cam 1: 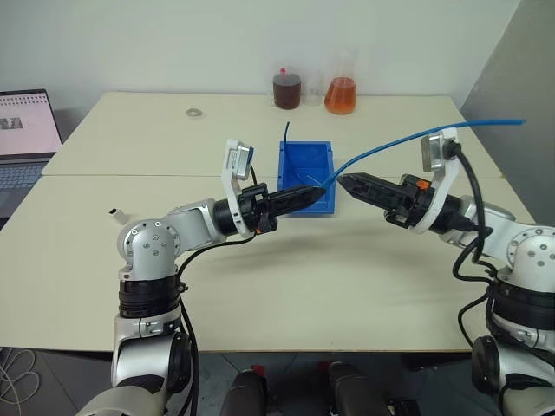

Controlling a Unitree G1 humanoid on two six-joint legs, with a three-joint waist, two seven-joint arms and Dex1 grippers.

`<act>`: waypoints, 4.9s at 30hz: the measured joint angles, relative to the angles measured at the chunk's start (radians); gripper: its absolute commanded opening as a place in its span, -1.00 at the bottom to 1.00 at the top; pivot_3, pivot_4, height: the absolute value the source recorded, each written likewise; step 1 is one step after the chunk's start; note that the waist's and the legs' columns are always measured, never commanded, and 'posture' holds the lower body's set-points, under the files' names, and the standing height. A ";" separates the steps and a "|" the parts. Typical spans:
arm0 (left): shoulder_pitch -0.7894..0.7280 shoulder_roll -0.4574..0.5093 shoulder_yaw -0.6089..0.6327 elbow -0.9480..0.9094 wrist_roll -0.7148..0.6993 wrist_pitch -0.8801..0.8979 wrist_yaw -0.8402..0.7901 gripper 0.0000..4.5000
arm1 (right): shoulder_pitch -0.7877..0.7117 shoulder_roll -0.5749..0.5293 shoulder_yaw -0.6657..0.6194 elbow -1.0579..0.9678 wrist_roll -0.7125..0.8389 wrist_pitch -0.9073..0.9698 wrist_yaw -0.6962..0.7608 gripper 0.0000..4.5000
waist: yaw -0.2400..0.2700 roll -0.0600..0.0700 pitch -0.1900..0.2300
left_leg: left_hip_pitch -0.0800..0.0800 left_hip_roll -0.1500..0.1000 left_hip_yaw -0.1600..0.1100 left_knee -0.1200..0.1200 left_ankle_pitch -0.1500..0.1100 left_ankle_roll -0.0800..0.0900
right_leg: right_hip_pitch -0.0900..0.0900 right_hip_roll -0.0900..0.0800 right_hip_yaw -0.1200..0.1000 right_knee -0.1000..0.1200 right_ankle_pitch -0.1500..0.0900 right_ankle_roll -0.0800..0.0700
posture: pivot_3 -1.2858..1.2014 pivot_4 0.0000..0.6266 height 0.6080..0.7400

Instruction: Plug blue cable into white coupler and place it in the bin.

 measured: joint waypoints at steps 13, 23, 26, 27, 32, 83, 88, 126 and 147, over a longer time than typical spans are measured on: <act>0.001 -0.017 -0.002 -0.019 -0.041 -0.002 0.026 -0.89 | -0.019 -0.004 0.091 0.037 0.049 0.008 0.010 1.00 | 0.000 0.000 0.000 | -0.001 0.000 0.000 0.000 0.000 0.000 | 0.000 0.000 0.000 -0.001 0.000 0.001 | 0.03 -0.52 1.00; 0.022 -0.001 -0.002 -0.023 -0.071 -0.001 0.044 -0.89 | -0.027 -0.014 0.096 0.063 0.049 0.002 0.032 0.30 | 0.000 0.000 0.000 | -0.001 0.000 0.000 0.000 0.000 0.000 | 0.000 0.000 0.000 -0.002 0.000 0.001 | 0.03 -0.52 1.00; 0.024 -0.001 -0.002 -0.023 -0.073 -0.002 0.045 -0.89 | -0.033 -0.023 0.095 0.065 0.049 0.001 0.037 -0.04 | 0.000 0.000 0.000 | -0.001 0.000 0.000 0.000 0.000 0.000 | 0.000 0.000 0.000 -0.002 -0.001 0.001 | 0.03 -0.52 1.00; 0.024 -0.001 -0.002 -0.023 -0.073 -0.003 0.045 -0.89 | -0.033 -0.023 0.095 0.065 0.049 0.001 0.039 -0.19 | 0.000 0.000 0.000 | -0.001 0.000 0.000 0.000 0.000 0.000 | 0.000 0.000 0.000 -0.002 -0.001 0.001 | 0.03 -0.52 1.00; 0.023 0.000 -0.003 -0.023 -0.076 -0.004 0.044 -0.89 | -0.034 -0.023 0.095 0.078 0.049 -0.001 0.043 -0.77 | 0.000 0.000 0.000 | -0.001 0.000 0.000 -0.001 0.000 0.000 | 0.000 0.000 0.000 -0.002 -0.001 0.001 | 0.03 -0.52 1.00; 0.730 0.162 0.163 -0.287 0.819 -0.587 0.695 0.99 | -0.171 -0.009 0.188 0.197 -0.226 -0.055 0.280 -0.94 | 0.009 0.000 0.001 | -0.002 0.001 0.002 -0.005 -0.001 0.000 | -0.001 -0.001 0.000 -0.010 0.000 0.000 | 0.03 -0.52 1.00; 0.574 0.017 0.148 -0.151 0.901 -0.566 0.874 0.99 | -0.203 0.014 0.199 0.230 -0.260 -0.060 0.304 -0.94 | 0.013 -0.002 0.002 | -0.003 0.001 0.001 -0.002 -0.001 0.000 | 0.000 -0.001 0.000 -0.009 0.001 0.002 | 0.03 -0.52 1.00; -0.041 -0.008 0.267 0.864 0.973 -1.058 1.237 0.99 | -0.202 0.006 0.170 0.215 -0.326 -0.029 0.305 -0.94 | 0.008 -0.003 0.001 | -0.003 -0.001 0.001 -0.002 -0.001 -0.001 | 0.000 -0.003 -0.001 -0.008 0.002 0.002 | 0.03 -0.52 1.00; -0.059 0.016 0.286 0.935 0.906 -1.121 1.225 -0.54 | -0.167 0.014 0.153 0.194 -0.325 -0.016 0.266 -0.94 | 0.007 -0.003 0.001 | -0.002 -0.001 0.001 -0.002 -0.001 -0.001 | 0.000 -0.003 -0.001 -0.007 0.002 0.002 | 0.03 -0.52 1.00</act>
